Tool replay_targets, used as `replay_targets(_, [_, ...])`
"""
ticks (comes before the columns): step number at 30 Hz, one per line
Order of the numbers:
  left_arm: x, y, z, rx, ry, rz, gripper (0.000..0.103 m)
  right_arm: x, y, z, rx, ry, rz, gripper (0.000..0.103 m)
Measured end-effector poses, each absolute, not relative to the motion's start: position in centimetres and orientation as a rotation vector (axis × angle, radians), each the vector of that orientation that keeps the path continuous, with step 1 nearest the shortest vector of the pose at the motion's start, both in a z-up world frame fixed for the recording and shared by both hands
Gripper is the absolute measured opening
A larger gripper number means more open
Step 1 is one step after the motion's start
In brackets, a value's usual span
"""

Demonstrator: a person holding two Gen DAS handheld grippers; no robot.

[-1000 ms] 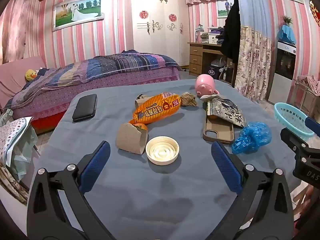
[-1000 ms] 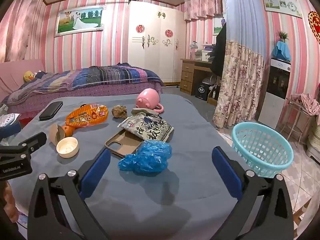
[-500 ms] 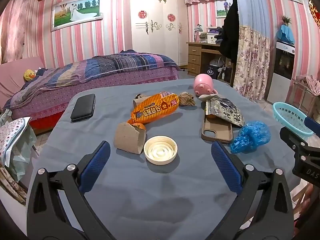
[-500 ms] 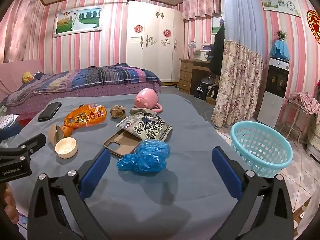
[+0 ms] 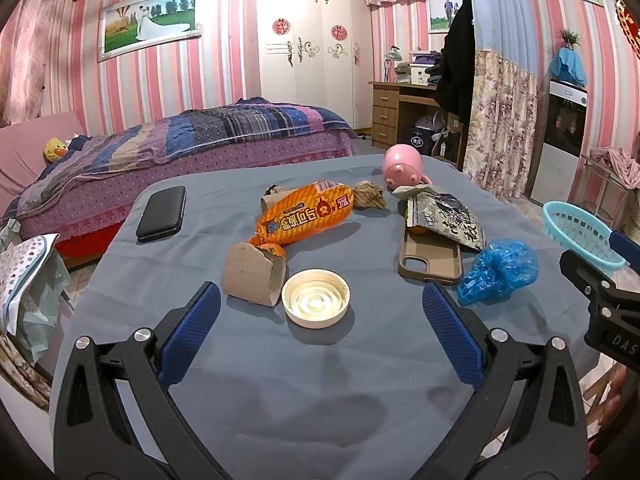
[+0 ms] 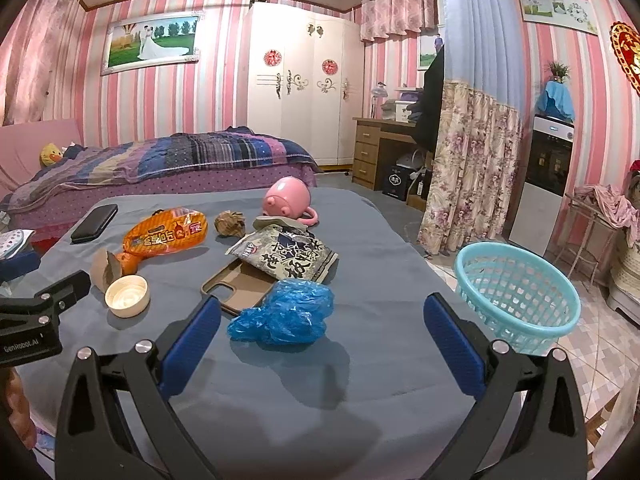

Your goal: Collect trash

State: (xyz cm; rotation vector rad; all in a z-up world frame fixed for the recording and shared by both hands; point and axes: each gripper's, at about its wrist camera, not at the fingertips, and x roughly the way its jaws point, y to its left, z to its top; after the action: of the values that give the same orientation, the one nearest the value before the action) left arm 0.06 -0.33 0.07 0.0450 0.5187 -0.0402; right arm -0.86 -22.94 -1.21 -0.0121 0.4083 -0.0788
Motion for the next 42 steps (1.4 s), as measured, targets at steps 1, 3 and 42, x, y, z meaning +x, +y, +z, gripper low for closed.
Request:
replay_targets(1, [0.08,-0.29,0.08,0.046,0.519,-0.041,0.098,-0.80,-22.93,-1.22,-0.011,0.411,-0.082,0.099])
replay_targets(3, [0.10,-0.31,0.07,0.046,0.519,-0.040,0.098,-0.76,-22.96,-1.21,-0.009,0.413,-0.085,0.099])
replay_targets(42, [0.23,0.23,0.13,0.048,0.515,-0.052,0.098,-0.62,-22.84,-1.74,0.000,0.423,-0.097,0.099])
